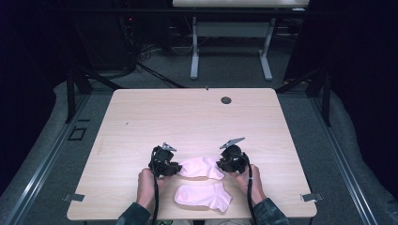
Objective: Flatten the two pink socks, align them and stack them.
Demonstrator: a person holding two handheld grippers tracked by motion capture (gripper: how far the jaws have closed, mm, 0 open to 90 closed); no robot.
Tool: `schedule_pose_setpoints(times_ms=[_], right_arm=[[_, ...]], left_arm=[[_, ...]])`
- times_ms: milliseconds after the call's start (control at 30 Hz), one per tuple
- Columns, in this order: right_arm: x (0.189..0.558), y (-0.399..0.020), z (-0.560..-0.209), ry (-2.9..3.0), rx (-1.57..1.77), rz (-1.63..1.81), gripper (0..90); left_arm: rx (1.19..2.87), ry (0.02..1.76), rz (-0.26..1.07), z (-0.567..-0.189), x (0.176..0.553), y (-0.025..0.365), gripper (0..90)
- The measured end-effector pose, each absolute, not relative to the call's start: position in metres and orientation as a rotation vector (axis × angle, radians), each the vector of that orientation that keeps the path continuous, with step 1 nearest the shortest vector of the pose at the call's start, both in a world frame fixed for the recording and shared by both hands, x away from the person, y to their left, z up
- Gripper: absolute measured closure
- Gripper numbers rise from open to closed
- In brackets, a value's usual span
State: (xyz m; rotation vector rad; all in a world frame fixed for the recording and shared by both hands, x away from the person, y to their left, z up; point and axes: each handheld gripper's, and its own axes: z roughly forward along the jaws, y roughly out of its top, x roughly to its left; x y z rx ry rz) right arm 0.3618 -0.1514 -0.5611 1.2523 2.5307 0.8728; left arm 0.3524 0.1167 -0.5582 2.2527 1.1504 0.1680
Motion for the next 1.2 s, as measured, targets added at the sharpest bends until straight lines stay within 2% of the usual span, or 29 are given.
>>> schedule_pose_setpoints(times_ms=[167,300,467,767,1200], right_arm=[[0.362,-0.152,-0.563,2.549,1.236,0.862,83.5],[0.363,-0.153,-0.562,2.555,1.235,0.86,85.7],[0.36,-0.155,-0.556,2.533,1.237,0.89,86.1],[0.346,-0.167,-0.515,2.46,1.207,0.975,85.9],[0.304,-0.174,-0.487,2.457,1.135,1.008,85.7]], left_arm=[[2.276,1.138,0.177,-0.559,0.353,0.115,83.8],[2.295,1.114,0.186,-0.558,0.353,0.114,87.7],[2.251,1.099,0.169,-0.549,0.351,0.115,88.2],[2.186,1.085,0.15,-0.526,0.342,0.127,88.3],[2.143,1.019,0.138,-0.505,0.299,0.136,88.4]])
